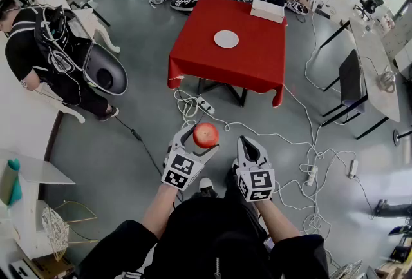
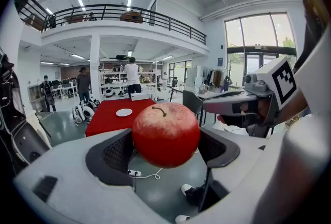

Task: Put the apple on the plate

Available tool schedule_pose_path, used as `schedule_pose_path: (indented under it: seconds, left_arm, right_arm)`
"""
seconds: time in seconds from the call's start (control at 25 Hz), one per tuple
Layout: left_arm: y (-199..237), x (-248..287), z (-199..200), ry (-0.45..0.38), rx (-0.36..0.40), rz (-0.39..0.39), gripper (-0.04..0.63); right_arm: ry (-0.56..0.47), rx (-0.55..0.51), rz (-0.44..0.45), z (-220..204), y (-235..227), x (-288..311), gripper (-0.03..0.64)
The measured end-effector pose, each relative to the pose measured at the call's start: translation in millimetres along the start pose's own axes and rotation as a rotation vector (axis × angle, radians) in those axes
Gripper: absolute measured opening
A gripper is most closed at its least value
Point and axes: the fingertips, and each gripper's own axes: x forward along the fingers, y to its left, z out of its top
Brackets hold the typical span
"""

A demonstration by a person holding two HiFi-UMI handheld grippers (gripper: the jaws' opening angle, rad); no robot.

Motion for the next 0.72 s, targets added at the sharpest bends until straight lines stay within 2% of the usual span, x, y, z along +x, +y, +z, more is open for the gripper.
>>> schedule_pose_path:
  seconds: [0.44,0.72]
  left_arm:
    - [0.6,-0.6,-1.3,-0.013,-0.009,-0.013,0.399]
    - [2.1,-0.5,0.3,-0.017,-0.01,-0.009,0.399]
  right_arm:
    - [-0.027,0.0,-0.038,2.0,-1.6,-2.5,0.011]
    - [-0.025,0.014,-0.025,1.2,-0.1,-1.0,0.011]
